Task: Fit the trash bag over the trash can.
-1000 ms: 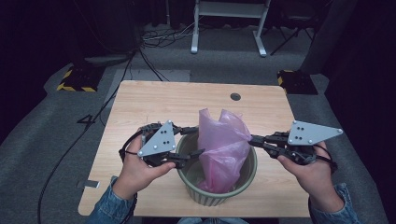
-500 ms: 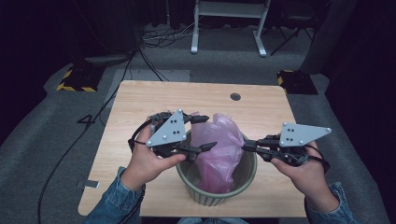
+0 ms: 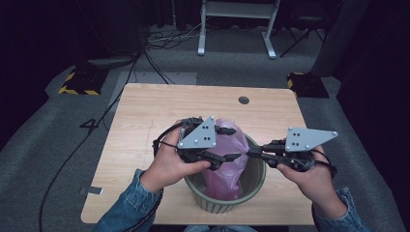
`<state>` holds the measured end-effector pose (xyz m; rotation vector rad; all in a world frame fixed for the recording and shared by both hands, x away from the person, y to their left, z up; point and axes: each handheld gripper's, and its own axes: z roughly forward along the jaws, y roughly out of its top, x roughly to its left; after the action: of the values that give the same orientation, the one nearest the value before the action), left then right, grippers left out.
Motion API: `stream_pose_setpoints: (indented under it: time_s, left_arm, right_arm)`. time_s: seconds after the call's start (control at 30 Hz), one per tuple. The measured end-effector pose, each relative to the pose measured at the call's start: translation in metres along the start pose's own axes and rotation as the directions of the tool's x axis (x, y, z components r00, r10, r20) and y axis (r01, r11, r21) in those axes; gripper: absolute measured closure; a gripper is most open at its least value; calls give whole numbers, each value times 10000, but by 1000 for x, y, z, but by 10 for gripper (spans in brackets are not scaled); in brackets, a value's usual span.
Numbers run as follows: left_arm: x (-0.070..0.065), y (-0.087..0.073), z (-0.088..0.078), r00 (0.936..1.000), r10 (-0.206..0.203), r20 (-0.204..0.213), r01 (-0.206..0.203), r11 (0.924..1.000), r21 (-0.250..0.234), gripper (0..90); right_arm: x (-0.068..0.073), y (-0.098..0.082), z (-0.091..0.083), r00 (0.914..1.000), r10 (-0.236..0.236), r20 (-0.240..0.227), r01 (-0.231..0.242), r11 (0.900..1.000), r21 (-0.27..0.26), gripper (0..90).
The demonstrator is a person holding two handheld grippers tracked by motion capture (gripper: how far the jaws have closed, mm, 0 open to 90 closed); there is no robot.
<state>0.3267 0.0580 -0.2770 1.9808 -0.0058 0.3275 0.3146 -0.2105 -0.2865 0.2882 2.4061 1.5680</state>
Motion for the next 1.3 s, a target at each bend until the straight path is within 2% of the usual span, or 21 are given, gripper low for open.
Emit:
stream_pose_setpoints:
  time_s: [0.1, 0.13, 0.17, 0.27, 0.33, 0.43, 0.53, 0.67, 0.73, 0.77, 0.8, 0.83, 0.87, 0.93, 0.97, 1.03, 1.13, 1.17, 1.3]
  left_arm:
    - [-3, -1, 5, 9990, -25, 444, 14, 9997, 234, 413]
    - [-3, -1, 5, 9990, -25, 444, 14, 9997, 234, 435]
    - [-4, -1, 5, 9972, -63, 748, 46, 9997, 229, 470]
    - [-6, -2, 5, 9944, -177, 1042, 144, 9994, 319, 585]
    - [-7, -2, 5, 9936, -152, 1118, 116, 9994, 324, 619]
    - [-7, -4, 4, 9941, -21, 1085, -16, 9994, 341, 728]
    - [-5, -5, 1, 9945, -147, 1035, 120, 9996, 265, 868]
    - [-4, -5, -2, 9949, -258, 971, 242, 9996, 175, 881]
    - [-4, -5, -4, 9934, -451, 1058, 446, 9990, 80, 859]
    - [-3, -5, -3, 9915, -580, 1166, 576, 9983, 71, 803]
    - [-4, -5, -3, 9902, -769, 1166, 762, 9970, 107, 703]
    - [-5, -4, -2, 9911, -755, 1095, 750, 9971, 91, 507]
    - [-6, -4, -1, 9916, -749, 1056, 747, 9972, 63, 507]
    - [-6, -1, -2, 9914, -821, 1015, 836, 9964, -112, 423]
    - [-5, 0, -4, 9894, -889, 1147, 926, 9953, -271, 452]
    - [-3, 1, -6, 9881, -972, 1192, 1021, 9942, -351, 454]
    - [-1, 2, -8, 9820, -1387, 1282, 1441, 9890, -340, 530]
    - [0, 1, -9, 9818, -1488, 1177, 1538, 9875, -344, 602]
    - [3, 0, -12, 9811, -1691, 945, 1746, 9832, -535, 644]
  right_arm:
    - [0, 0, 0, 10000, 10, 23, -9, 10000, -82, 891]
    - [0, 0, 0, 10000, 17, 34, -17, 9999, -102, 890]
    - [-1, 0, 0, 10000, 33, 39, -33, 9999, -141, 889]
    - [-1, 0, 1, 9999, 84, 71, -82, 9997, -236, 880]
    - [-1, 0, 1, 9999, 101, 77, -99, 9996, -271, 880]
    - [-1, 1, 2, 10000, 68, 51, -66, 9994, -331, 882]
    - [0, 1, 3, 10000, 29, 20, -28, 9993, -360, 895]
    - [1, 1, 2, 10000, 21, 23, -20, 9991, -422, 900]
    - [1, 1, 2, 10000, -4, 78, 8, 9990, -436, 900]
    - [1, 1, 1, 9999, -3, 113, 8, 9990, -448, 900]
    - [0, 1, 1, 9999, -7, 166, 15, 9990, -456, 900]
    - [1, 1, 1, 9998, -18, 185, 26, 9991, -434, 900]
    - [1, 1, 1, 9998, -18, 185, 26, 9991, -434, 900]
    - [2, 1, 2, 9998, -131, 130, 135, 9992, -365, 900]
    - [3, 1, 2, 9997, -192, 120, 196, 9994, -291, 900]
    - [3, 1, 3, 9997, -199, 104, 202, 9995, -260, 900]
    - [3, 1, 5, 9998, -201, 24, 202, 9996, -179, 900]
    - [3, 0, 5, 9998, -219, -4, 219, 9997, -131, 900]
    - [3, 0, 6, 9996, -279, -64, 279, 9996, -61, 900]
